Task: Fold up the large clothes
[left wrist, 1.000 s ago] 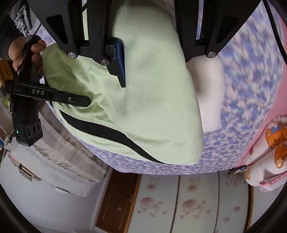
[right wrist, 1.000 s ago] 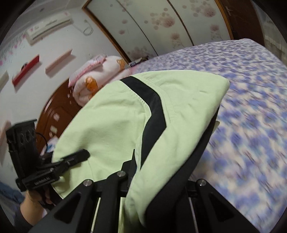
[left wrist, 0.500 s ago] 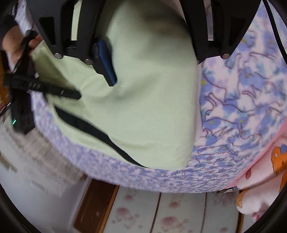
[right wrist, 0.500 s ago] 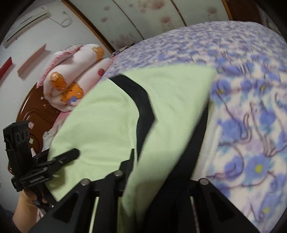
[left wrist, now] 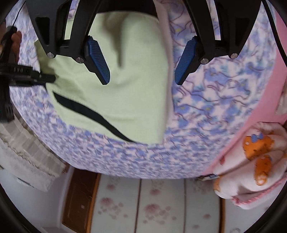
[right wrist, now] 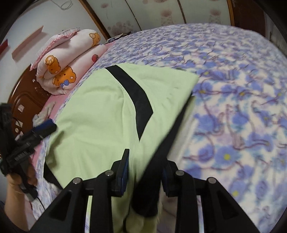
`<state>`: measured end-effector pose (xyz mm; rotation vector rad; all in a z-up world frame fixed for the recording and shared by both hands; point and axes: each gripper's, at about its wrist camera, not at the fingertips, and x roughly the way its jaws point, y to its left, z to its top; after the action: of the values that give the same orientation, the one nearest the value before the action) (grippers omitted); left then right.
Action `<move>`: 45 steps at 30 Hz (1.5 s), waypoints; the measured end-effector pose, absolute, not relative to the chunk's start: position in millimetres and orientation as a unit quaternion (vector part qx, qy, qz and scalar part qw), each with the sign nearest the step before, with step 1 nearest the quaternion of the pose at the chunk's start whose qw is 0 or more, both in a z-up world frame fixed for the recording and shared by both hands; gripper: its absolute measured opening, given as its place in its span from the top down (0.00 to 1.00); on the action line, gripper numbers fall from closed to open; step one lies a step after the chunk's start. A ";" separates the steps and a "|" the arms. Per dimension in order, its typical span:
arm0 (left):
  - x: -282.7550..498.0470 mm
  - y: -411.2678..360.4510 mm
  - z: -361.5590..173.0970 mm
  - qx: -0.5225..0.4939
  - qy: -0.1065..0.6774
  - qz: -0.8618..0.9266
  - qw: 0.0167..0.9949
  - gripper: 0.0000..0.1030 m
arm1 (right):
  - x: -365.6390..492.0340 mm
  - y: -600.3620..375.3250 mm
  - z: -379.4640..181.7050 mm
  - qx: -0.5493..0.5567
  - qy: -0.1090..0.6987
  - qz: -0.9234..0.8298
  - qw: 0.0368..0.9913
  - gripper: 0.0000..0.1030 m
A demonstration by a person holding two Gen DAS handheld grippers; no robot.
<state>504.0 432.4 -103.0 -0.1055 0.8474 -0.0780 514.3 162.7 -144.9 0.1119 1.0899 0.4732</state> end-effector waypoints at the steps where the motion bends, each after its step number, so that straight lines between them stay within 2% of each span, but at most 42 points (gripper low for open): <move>1: 498.5 431.0 -96.3 -0.056 0.409 -0.035 0.910 0.31 | 509.2 161.6 -140.3 0.049 0.508 0.219 0.832 0.70; 3: 490.2 425.6 -85.4 -0.057 0.403 -0.037 0.913 0.44 | 498.4 159.3 -131.5 0.041 0.492 0.204 0.846 0.70; 7: 470.2 400.6 -81.5 -0.048 0.409 -0.036 0.911 0.51 | 473.9 160.4 -106.1 0.023 0.414 0.163 0.895 0.70; 9: 466.4 388.0 -90.5 -0.042 0.415 -0.038 0.908 0.60 | 461.4 163.7 -98.1 0.023 0.383 0.174 0.907 0.70; 12: 467.8 375.8 -116.8 -0.020 0.438 -0.026 0.898 0.70 | 456.3 177.7 -106.2 0.017 0.399 0.199 0.895 0.70; 17: 463.7 375.9 -141.1 0.009 0.440 0.008 0.898 0.74 | 461.9 186.7 -144.2 0.000 0.446 0.196 0.873 0.71; 20: 461.7 380.7 -144.0 0.006 0.443 0.006 0.897 0.77 | 462.2 180.2 -160.0 -0.027 0.452 0.171 0.875 0.83; 24: 461.8 389.4 -145.0 -0.012 0.446 0.003 0.895 0.83 | 467.9 163.4 -171.8 -0.016 0.463 0.160 0.871 0.83; 32: 461.5 390.6 -142.0 -0.023 0.447 0.014 0.894 0.83 | 461.2 168.7 -163.4 -0.035 0.464 0.154 0.871 0.82; 35: 456.0 388.4 -135.3 -0.028 0.454 0.023 0.890 0.80 | 454.6 163.6 -154.3 -0.024 0.471 0.159 0.867 0.80; 37: 447.7 384.6 -126.5 -0.029 0.456 0.028 0.889 0.67 | 448.5 158.8 -147.8 -0.019 0.475 0.161 0.865 0.80; 39: 435.6 377.5 -114.1 -0.029 0.455 0.030 0.889 0.31 | 437.5 152.1 -136.1 -0.017 0.476 0.163 0.864 0.80; 40: 428.1 373.7 -107.0 -0.029 0.452 0.032 0.891 0.25 | 431.3 148.2 -129.4 -0.017 0.476 0.165 0.864 0.80; 41: 418.7 368.7 -97.8 -0.030 0.447 0.032 0.894 0.22 | 423.7 143.5 -121.0 -0.017 0.475 0.165 0.864 0.80; 45: 380.7 345.1 -62.1 -0.038 0.444 0.030 0.895 0.21 | 386.2 118.2 -79.1 -0.011 0.469 0.172 0.866 0.80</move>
<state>380.7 345.1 -62.1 -0.0780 0.9212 0.0621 386.2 118.2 -79.1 -0.0239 0.9820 0.3604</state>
